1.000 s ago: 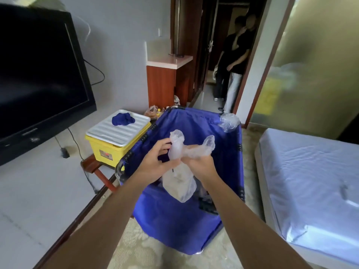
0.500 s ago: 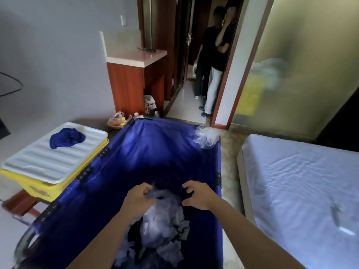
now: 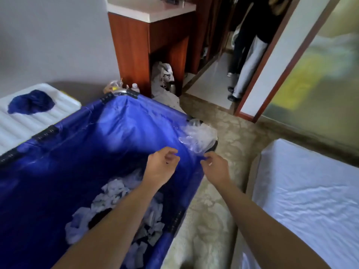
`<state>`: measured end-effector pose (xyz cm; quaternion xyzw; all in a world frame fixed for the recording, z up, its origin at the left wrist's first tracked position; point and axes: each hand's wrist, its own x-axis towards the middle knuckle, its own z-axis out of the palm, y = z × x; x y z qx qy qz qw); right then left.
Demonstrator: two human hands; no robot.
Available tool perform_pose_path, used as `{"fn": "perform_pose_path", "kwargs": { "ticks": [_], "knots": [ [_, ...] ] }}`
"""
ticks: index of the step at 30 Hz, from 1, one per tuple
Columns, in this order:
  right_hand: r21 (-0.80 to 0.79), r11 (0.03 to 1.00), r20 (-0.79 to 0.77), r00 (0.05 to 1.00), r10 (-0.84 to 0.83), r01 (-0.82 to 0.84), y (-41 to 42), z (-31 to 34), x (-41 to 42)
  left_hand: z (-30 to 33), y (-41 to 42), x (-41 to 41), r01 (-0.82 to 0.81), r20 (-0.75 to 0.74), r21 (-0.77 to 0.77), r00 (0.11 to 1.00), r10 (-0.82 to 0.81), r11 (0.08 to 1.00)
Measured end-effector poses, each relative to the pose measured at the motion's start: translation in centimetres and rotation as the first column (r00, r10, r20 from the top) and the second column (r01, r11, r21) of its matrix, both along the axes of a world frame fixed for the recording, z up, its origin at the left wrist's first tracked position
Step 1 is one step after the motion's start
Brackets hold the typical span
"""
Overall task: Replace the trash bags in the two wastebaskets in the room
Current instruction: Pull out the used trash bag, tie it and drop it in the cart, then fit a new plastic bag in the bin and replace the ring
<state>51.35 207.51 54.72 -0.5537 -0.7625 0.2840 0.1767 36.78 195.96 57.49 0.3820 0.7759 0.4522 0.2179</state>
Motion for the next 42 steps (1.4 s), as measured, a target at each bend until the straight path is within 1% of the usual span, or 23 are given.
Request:
{"fn": "perform_pose_path", "kwargs": {
  "ticks": [2,5,7,9,11,13,15,17,20,22,24,28,31,34,37,38,40,42],
  "knots": [
    [0.058,0.997,-0.002,0.999,0.044,-0.044,3.0,-0.6,0.8,-0.2,3.7,1.5,-0.026,0.001,-0.051,1.0,0.026,0.998],
    [0.132,0.986,0.052,0.994,0.092,-0.099,8.2,-1.1,1.4,-0.7,8.3,2.7,-0.063,-0.009,-0.092,0.998,0.062,0.994],
    [0.151,0.977,0.118,0.984,0.131,-0.148,11.0,-1.5,1.1,-1.1,10.5,3.1,-0.087,-0.02,-0.095,0.996,0.085,0.992],
    [0.189,0.961,0.182,0.969,0.169,-0.203,13.5,-1.8,0.1,-1.5,12.4,3.1,-0.107,-0.063,-0.104,0.993,0.101,0.989],
    [0.183,0.945,0.223,0.948,0.229,-0.271,15.4,-2.5,-1.3,-2.1,13.9,3.0,-0.13,-0.106,-0.128,0.987,0.117,0.983],
    [0.156,0.927,0.256,0.92,0.296,-0.341,16.7,-3.3,-2.7,-2.6,14.8,3.0,-0.15,-0.114,-0.142,0.984,0.135,0.978],
    [0.158,0.909,0.245,0.907,0.343,-0.386,17.3,-4.0,-3.7,-3.0,15.4,3.1,-0.173,-0.113,-0.156,0.981,0.157,0.972],
    [0.202,0.9,0.149,0.92,0.363,-0.387,17.5,-4.6,-4.2,-3.4,15.6,3.0,-0.181,-0.109,-0.166,0.98,0.164,0.969],
    [0.268,0.903,-0.046,0.931,0.361,-0.337,17.2,-4.7,-4.1,-4.0,15.6,2.7,-0.14,-0.139,-0.176,0.983,0.117,0.974],
    [0.197,0.94,-0.21,0.924,0.319,-0.28,16.7,-3.9,-3.6,-3.9,15.8,2.6,-0.112,-0.14,-0.206,0.987,0.084,0.972],
    [0.111,0.954,-0.323,0.897,0.3,-0.279,16.2,-2.9,-2.9,-3.5,16.2,2.7,-0.112,-0.139,-0.237,0.987,0.081,0.965],
    [0.01,0.917,-0.423,0.83,0.365,-0.398,16.5,-1.0,-2.0,-2.4,17.8,2.1,-0.115,-0.107,-0.145,0.989,0.1,0.983],
    [-0.071,0.91,-0.533,0.786,0.312,-0.408,16.8,1.0,-1.6,-2.5,18.8,1.0,-0.06,-0.054,-0.075,0.997,0.056,0.995],
    [-0.164,0.902,-0.664,0.72,0.199,-0.4,17.2,3.3,-1.2,-2.7,19.1,0.1,-0.087,0.013,-0.005,0.996,0.087,0.996],
    [-0.175,0.897,-0.79,0.601,0.118,-0.406,17.5,5.9,-1.1,-3.2,19.2,0.1,-0.138,0.176,0.048,0.976,0.128,0.989],
    [-0.172,0.888,-0.822,0.559,0.11,-0.427,17.3,7.0,-1.2,-3.3,19.2,0.3,-0.149,0.189,0.08,0.973,0.131,0.986],
    [-0.16,0.872,-0.857,0.504,0.11,-0.463,16.8,9.1,-1.9,-2.9,19.2,0.4,-0.165,0.161,0.171,0.977,0.137,0.971],
    [-0.188,0.843,-0.887,0.456,0.076,-0.504,15.9,11.0,-2.8,-1.6,18.7,0.1,-0.206,0.18,0.196,0.969,0.171,0.959]
  ]
}}
